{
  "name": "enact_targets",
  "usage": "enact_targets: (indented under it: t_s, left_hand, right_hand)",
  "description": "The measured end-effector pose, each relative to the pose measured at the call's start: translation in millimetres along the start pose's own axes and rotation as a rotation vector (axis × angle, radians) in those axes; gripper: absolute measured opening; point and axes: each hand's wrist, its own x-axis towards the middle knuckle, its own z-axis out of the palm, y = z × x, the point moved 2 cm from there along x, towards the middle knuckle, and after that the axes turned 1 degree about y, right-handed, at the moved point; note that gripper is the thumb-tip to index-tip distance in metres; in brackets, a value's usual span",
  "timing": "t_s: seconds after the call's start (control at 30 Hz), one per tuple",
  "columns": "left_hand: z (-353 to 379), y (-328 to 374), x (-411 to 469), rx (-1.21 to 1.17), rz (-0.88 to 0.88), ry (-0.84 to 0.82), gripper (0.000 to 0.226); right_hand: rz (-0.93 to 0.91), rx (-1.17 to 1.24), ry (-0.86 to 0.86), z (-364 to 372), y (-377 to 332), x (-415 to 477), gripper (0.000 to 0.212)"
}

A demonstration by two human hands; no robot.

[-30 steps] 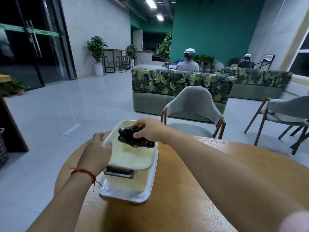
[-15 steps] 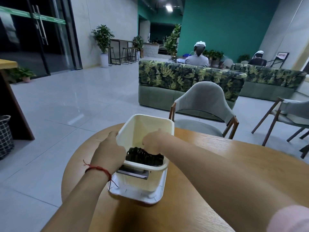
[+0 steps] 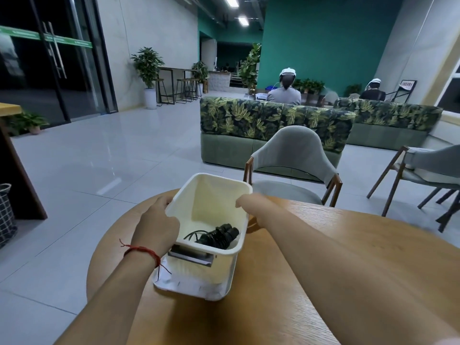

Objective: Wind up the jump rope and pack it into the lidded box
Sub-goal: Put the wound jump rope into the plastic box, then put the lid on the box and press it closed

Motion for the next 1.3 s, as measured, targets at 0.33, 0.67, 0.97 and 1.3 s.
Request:
enact_targets:
  t_s: [0.33,0.67,0.97,1.3]
  left_hand:
    - [31.7,48.9,-23.7,-0.02,0.259,0.041,0.058]
    - [87.7,66.1,-52.6,-0.125,0.314,-0.092,0.059]
    - [144.8,-27.0,-54.1,0.606,0.134,-0.389,0.071]
    - [149.0,-25.6,-80.6,0.72,0.279,-0.127,0.027]
  right_hand:
    - [0.08,0.461,-0.081,-73.4,49.8,-26.9,0.037]
    - [0.088,0.866,0.129,-146.3,121.0,-77.4,0.032]
    - [0.155,1.29,0.276,-158.7,180.1,-111.9,0.049]
    - [0.233,1.382,0.244,-144.8,202.8,-141.9,0.053]
